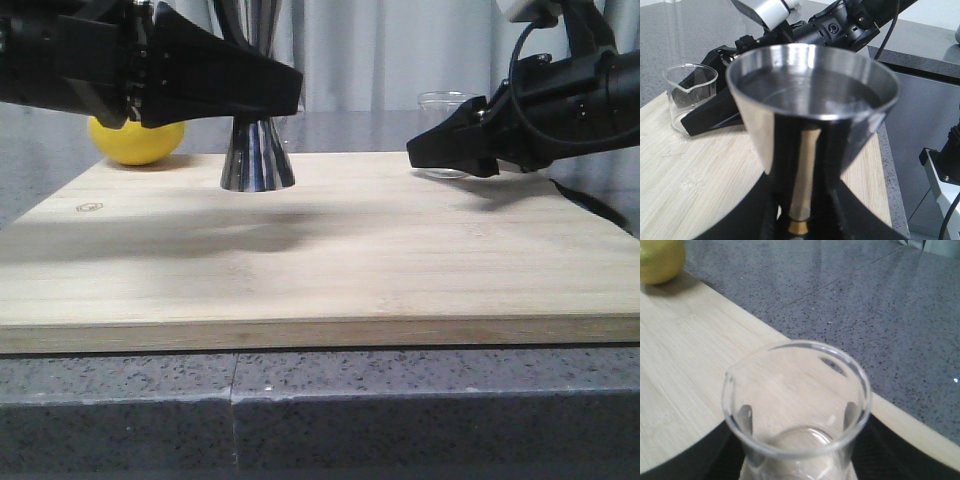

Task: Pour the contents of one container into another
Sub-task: 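Return the beaker upright to the board and release with right gripper, then lower the filled jigger onto the board with the left gripper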

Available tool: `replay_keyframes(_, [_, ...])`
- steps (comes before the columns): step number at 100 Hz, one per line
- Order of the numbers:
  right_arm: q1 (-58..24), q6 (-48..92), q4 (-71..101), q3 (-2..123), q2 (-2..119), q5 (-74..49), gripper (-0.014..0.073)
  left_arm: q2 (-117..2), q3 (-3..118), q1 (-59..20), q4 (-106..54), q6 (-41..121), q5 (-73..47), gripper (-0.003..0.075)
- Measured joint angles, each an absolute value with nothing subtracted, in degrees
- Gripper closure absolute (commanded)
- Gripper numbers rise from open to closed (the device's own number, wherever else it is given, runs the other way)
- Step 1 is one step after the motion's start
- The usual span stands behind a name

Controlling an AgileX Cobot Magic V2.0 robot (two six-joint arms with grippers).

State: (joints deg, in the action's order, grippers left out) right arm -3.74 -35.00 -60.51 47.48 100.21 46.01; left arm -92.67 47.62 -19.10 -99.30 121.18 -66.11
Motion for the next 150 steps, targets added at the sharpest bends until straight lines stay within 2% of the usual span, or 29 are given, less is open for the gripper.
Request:
replay_keyframes(10, [-3.74,-35.00,-59.43,47.48,100.24,46.28,-0.0003,-92.67,47.62,-19.10,-99.30,121.18,-66.11,0.0739])
replay_keyframes(19, [-3.74,-35.00,-58.20,47.48,100.24,46.63,-0.0038,-92.67,47.62,-19.10,-99.30,121.18,-66.11,0.0739])
replay_keyframes(72, [-3.74,-35.00,-56.83,52.64,99.45,50.39,-0.0038,-92.67,47.62,-19.10,-99.30,121.18,-66.01,0.0739])
replay_keyframes(109, [-3.74,-35.00,-56.83,58.70,92.33,51.33,-0.0038,-92.67,48.13,-18.75,-100.51,122.40,-58.79,0.0739])
replay_keyframes(150, [-4.65,-35.00,-57.05,58.79,85.72,53.33,-0.0038,-92.82,49.53,-16.71,-100.87,127.99,-58.57,0.0739])
